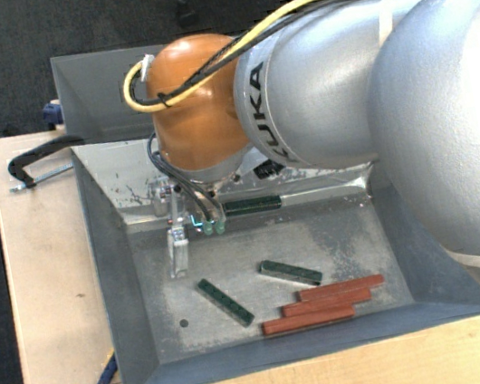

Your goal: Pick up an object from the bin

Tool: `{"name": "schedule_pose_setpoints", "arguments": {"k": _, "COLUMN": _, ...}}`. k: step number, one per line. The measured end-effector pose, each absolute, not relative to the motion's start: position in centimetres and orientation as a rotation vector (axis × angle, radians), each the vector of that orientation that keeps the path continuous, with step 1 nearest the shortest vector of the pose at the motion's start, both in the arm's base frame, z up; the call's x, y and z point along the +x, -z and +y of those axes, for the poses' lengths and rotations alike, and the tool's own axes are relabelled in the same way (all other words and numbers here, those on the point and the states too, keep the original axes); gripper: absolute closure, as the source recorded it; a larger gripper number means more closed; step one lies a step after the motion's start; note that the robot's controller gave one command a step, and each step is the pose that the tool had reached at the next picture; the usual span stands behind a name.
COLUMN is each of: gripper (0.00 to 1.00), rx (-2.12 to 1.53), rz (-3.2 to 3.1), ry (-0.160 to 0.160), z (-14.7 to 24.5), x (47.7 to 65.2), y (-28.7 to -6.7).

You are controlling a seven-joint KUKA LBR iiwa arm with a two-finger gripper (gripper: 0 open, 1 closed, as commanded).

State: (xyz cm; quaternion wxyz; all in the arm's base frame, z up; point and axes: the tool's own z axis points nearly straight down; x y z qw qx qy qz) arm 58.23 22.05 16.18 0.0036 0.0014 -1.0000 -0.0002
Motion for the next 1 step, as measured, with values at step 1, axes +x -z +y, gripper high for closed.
{"name": "schedule_pose_setpoints", "arguments": {"k": 1, "gripper": 0.00, "rx": -0.354, "rz": -3.116, "ry": -0.003, "z": 20.66, "x": 59.34, "y": -6.75}}
